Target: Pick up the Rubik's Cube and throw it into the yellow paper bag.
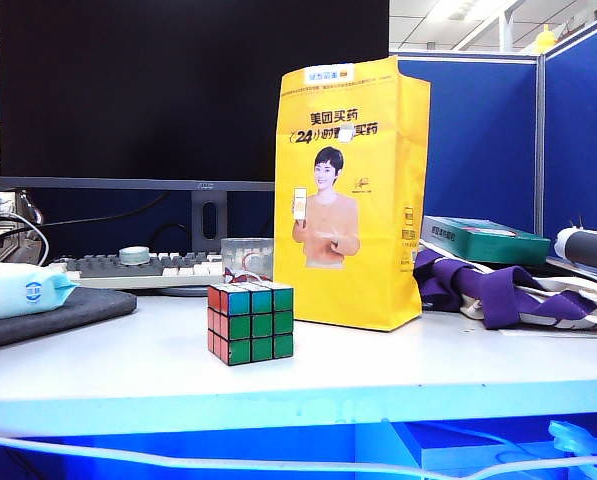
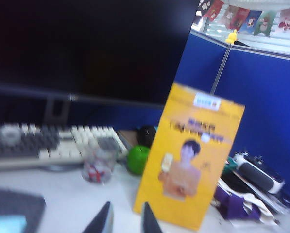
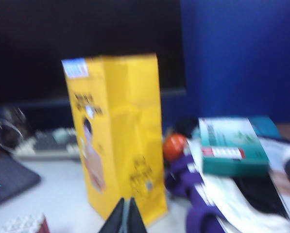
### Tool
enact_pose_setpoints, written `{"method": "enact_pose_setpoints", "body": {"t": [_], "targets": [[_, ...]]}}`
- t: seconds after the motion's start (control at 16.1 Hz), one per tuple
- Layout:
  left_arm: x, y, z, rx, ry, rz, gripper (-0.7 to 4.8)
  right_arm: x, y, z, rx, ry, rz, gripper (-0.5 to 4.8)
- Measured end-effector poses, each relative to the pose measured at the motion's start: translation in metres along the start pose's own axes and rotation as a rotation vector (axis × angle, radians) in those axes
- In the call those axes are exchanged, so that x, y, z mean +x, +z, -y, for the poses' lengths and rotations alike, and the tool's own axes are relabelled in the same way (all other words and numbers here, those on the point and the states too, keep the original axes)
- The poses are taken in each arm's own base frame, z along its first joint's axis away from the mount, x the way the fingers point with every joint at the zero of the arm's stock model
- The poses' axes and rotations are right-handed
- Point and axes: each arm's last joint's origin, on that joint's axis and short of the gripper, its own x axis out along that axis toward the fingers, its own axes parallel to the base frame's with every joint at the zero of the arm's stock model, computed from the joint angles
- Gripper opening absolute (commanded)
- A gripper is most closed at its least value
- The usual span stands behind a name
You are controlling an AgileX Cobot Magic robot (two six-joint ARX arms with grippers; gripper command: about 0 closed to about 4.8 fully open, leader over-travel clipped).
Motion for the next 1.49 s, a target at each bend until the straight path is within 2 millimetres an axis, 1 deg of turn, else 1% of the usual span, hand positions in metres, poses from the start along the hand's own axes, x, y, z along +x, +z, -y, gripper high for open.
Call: {"method": "enact_pose_setpoints", "body": {"t": [0.06,0.12,0.19,0.25,0.31,0.37,0.5,0.56,0.62,0.68,0.74,0.81,0.93,0.99,1.05,1.12,1.18,1.24,1.3,1.36,1.43,1.49], "targets": [[0.007,0.013,0.002,0.016,-0.005,-0.014,0.9,0.0,0.001,0.0,0.012,0.005,0.012,-0.05],[0.021,0.031,0.003,0.046,-0.043,-0.046,0.92,0.0,0.002,0.0,0.036,0.005,0.015,-0.05],[0.04,0.046,0.003,0.083,-0.106,-0.098,1.06,0.0,0.003,0.0,0.048,0.005,0.015,-0.05],[0.065,0.063,0.002,0.11,-0.17,-0.151,1.51,0.0,0.006,-0.001,0.053,0.007,0.023,-0.05],[0.098,0.077,-0.004,0.117,-0.223,-0.228,1.99,0.0,0.013,-0.002,0.056,0.013,0.042,-0.05],[0.125,0.083,-0.009,0.102,-0.26,-0.317,2.2,-0.001,0.019,-0.002,0.056,0.012,0.041,-0.05],[0.172,0.089,-0.021,0.101,-0.333,-0.5,2.2,-0.001,0.037,-0.005,0.052,0.017,-0.024,-0.05],[0.186,0.089,-0.025,0.13,-0.352,-0.565,2.2,0.001,0.042,-0.006,0.05,0.02,-0.069,-0.05],[0.195,0.083,-0.03,0.169,-0.378,-0.647,2.2,0.007,0.041,-0.007,0.047,0.033,-0.171,-0.05],[0.201,0.079,-0.033,0.211,-0.391,-0.678,2.21,0.013,0.042,-0.008,0.051,0.041,-0.24,-0.05],[0.204,0.077,-0.035,0.251,-0.389,-0.692,2.57,0.02,0.046,-0.01,0.062,0.058,-0.299,-0.05],[0.208,0.073,-0.033,0.284,-0.408,-0.703,2.75,0.036,0.053,-0.013,0.091,0.102,-0.381,-0.05],[0.219,0.064,-0.025,0.341,-0.418,-0.749,2.84,0.061,0.061,-0.019,0.125,0.185,-0.505,-0.05],[0.224,0.053,-0.02,0.402,-0.398,-0.816,3.07,0.075,0.063,-0.022,0.146,0.229,-0.58,-0.05],[0.228,0.041,-0.013,0.473,-0.384,-0.886,3.98,0.085,0.063,-0.024,0.163,0.256,-0.643,-0.05],[0.233,0.029,-0.005,0.544,-0.372,-0.946,4.73,0.097,0.062,-0.026,0.18,0.282,-0.704,-0.05],[0.238,0.017,0.002,0.604,-0.358,-0.996,4.79,0.104,0.058,-0.027,0.197,0.309,-0.744,-0.05],[0.242,0.007,0.007,0.646,-0.329,-1.036,4.79,0.107,0.053,-0.027,0.213,0.331,-0.782,-0.05],[0.249,-0.007,0.012,0.662,-0.29,-1.09,4.79,0.108,0.049,-0.027,0.225,0.351,-0.81,-0.05],[0.255,-0.021,0.016,0.646,-0.273,-1.14,4.79,0.109,0.046,-0.028,0.227,0.362,-0.825,-0.05],[0.26,-0.038,0.027,0.639,-0.296,-1.205,4.79,0.11,0.045,-0.027,0.215,0.368,-0.831,-0.05],[0.263,-0.047,0.038,0.627,-0.323,-1.243,4.79,0.109,0.045,-0.027,0.199,0.376,-0.829,-0.05]]}}
